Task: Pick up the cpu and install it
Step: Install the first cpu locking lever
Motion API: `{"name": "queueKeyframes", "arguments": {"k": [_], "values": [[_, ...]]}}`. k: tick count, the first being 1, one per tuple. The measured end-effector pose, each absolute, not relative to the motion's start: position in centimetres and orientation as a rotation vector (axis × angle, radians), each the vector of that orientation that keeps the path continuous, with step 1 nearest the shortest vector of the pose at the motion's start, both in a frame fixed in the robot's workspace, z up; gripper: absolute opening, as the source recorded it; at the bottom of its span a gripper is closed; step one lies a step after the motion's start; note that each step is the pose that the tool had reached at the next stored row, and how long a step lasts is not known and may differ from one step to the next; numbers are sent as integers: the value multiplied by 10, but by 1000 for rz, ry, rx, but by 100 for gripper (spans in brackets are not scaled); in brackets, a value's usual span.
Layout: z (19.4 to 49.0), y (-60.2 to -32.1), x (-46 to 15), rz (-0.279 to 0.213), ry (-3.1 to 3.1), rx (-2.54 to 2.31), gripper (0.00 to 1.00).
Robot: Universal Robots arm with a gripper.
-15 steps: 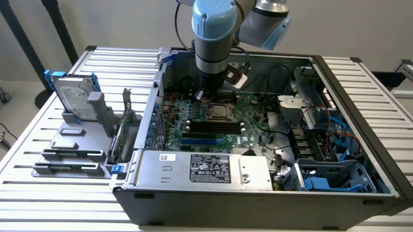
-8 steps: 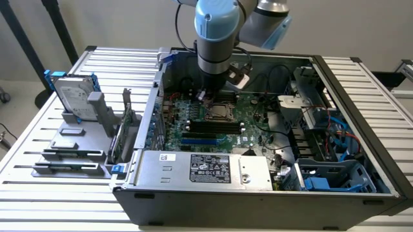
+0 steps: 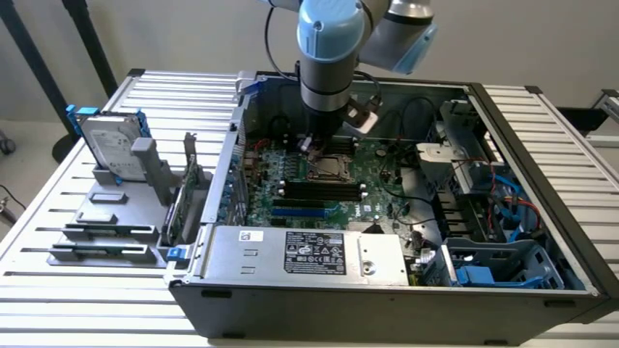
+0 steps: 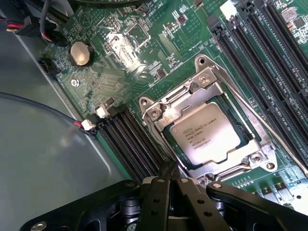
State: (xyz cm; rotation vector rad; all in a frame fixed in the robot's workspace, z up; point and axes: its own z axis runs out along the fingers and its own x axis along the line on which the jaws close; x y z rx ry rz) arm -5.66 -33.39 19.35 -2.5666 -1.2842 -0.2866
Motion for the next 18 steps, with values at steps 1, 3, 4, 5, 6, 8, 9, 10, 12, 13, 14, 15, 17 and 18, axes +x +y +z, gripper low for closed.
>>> {"name": "queueKeyframes", "arguments": {"k": [1,3,4,5,6,8,9,10,12,13,14,15,17,18], "values": [[193,-334,-56,-286,-1284,-2567,11],[193,-334,-54,-285,-1285,-2569,11],[193,-334,-53,-285,-1286,-2569,11],[193,-334,-52,-284,-1286,-2570,11],[193,-334,-51,-284,-1286,-2571,11],[193,-334,-49,-283,-1287,-2572,11],[193,-334,-48,-283,-1287,-2572,11],[193,-334,-47,-283,-1288,-2573,11],[193,-334,-45,-282,-1288,-2574,11],[193,-334,-44,-281,-1288,-2574,11],[193,-334,-43,-281,-1289,-2575,11],[193,-333,-42,-281,-1289,-2575,11],[193,-333,-39,-280,-1289,-2576,11],[193,-333,-38,-280,-1289,-2576,11]]}}
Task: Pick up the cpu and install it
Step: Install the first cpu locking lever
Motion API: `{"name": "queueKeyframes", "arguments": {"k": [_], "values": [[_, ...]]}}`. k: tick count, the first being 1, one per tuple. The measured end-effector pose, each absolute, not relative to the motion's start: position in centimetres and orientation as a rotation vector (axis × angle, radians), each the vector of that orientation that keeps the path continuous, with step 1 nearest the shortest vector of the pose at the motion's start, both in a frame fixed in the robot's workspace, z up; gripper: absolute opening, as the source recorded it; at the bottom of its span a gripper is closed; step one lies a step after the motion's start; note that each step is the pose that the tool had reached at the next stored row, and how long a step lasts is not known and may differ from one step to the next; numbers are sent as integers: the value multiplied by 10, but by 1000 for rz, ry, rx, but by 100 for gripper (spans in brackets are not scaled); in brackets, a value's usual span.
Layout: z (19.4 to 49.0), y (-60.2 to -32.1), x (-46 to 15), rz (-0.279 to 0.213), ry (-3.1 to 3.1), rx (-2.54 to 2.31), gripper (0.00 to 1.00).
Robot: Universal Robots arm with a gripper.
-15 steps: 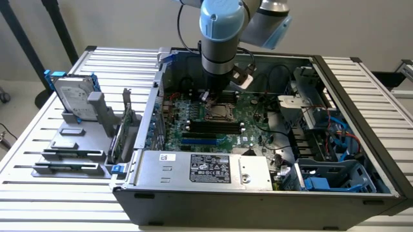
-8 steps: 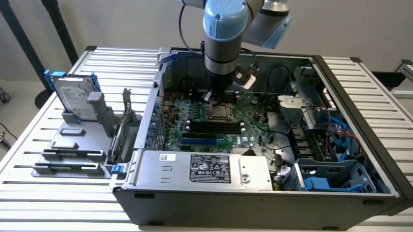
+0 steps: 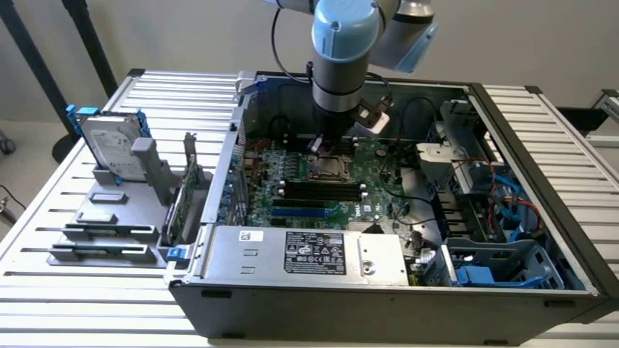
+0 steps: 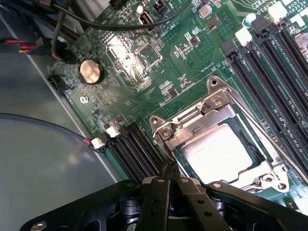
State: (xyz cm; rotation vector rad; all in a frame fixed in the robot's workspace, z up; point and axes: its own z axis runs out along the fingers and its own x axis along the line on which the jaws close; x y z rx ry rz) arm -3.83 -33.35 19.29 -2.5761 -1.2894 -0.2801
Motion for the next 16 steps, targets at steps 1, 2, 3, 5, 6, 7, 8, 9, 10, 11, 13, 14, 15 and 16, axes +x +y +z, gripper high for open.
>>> {"name": "queueKeyframes", "arguments": {"k": [1,2,3,5,6,7,8,9,10,11,13,14,15,16], "values": [[193,-333,-37,-280,-1290,-2576,11],[193,-333,-36,-280,-1290,-2577,11],[193,-333,-35,-280,-1290,-2577,11],[193,-333,-33,-280,-1290,-2577,11],[193,-333,-32,-279,-1290,-2577,11],[193,-333,-32,-279,-1290,-2577,11],[193,-333,-31,-278,-1289,-2576,11],[193,-333,-31,-277,-1289,-2576,11],[193,-333,-30,-276,-1289,-2576,11],[193,-333,-30,-275,-1288,-2576,11],[194,-333,-30,-272,-1287,-2576,11],[194,-333,-30,-269,-1286,-2575,11],[195,-333,-30,-265,-1285,-2575,11],[196,-333,-30,-261,-1284,-2575,11]]}}
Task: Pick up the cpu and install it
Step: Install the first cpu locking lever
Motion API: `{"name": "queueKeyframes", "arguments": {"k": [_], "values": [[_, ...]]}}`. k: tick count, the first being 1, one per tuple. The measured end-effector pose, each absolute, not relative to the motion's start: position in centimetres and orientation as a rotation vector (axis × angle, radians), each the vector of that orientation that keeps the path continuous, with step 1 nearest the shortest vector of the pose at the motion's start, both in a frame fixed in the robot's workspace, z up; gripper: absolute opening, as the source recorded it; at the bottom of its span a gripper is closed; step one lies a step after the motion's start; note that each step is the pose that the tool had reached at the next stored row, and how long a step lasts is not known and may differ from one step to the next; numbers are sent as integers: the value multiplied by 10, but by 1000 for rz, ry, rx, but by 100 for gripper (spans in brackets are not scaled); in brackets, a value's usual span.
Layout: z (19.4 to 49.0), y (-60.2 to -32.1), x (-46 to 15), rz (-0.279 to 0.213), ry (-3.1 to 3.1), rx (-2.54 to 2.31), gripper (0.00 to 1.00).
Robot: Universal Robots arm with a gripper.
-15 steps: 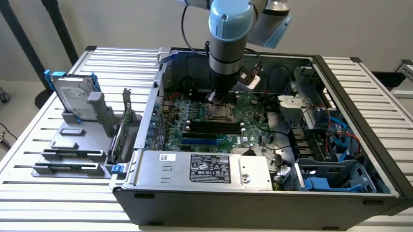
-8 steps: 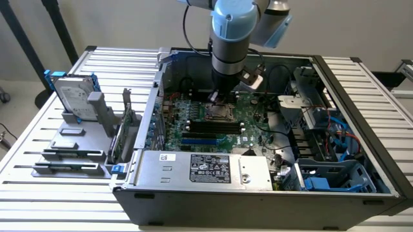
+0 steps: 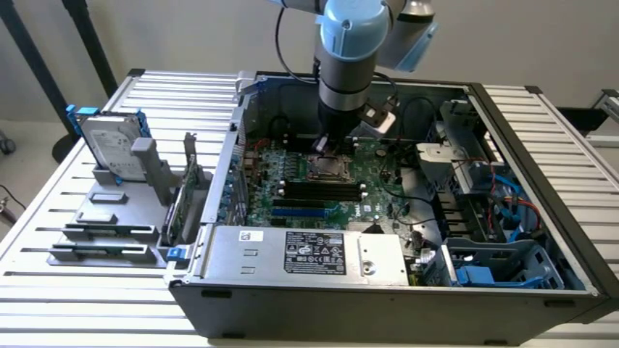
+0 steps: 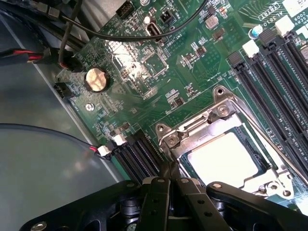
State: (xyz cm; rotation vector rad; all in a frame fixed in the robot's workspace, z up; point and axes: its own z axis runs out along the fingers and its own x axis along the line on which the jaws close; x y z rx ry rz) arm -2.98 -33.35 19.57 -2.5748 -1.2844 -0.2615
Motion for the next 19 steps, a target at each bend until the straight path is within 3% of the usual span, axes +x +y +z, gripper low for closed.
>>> {"name": "queueKeyframes", "arguments": {"k": [19], "values": [[196,-336,-21,-233,-1275,-2568,11]]}}
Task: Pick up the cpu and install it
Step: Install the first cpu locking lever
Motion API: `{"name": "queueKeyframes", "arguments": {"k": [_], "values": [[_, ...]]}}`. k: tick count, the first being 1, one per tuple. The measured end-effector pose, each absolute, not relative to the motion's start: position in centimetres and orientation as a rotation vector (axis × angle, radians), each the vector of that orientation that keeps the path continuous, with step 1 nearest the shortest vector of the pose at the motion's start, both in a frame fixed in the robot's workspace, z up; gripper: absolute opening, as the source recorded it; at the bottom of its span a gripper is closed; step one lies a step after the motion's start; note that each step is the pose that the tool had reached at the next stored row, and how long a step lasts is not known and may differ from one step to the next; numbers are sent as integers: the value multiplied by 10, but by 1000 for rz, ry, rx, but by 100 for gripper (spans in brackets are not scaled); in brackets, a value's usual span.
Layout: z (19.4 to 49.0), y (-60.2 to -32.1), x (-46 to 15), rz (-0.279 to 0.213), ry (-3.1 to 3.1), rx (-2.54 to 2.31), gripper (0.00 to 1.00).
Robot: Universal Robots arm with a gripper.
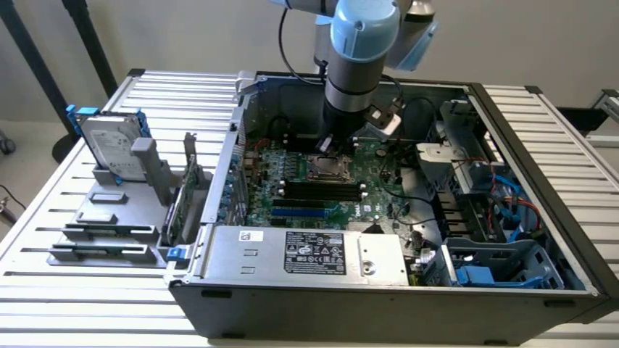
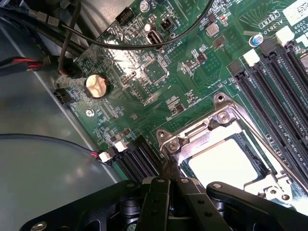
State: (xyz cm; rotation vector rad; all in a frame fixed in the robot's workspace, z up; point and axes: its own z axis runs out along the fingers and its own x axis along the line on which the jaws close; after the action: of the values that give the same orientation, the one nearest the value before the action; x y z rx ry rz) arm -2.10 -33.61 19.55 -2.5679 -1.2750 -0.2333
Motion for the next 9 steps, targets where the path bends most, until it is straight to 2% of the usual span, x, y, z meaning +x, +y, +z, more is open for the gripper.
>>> {"name": "queueKeyframes", "arguments": {"k": [9], "values": [[193,-336,-21,-247,-1259,-2539,11]]}}
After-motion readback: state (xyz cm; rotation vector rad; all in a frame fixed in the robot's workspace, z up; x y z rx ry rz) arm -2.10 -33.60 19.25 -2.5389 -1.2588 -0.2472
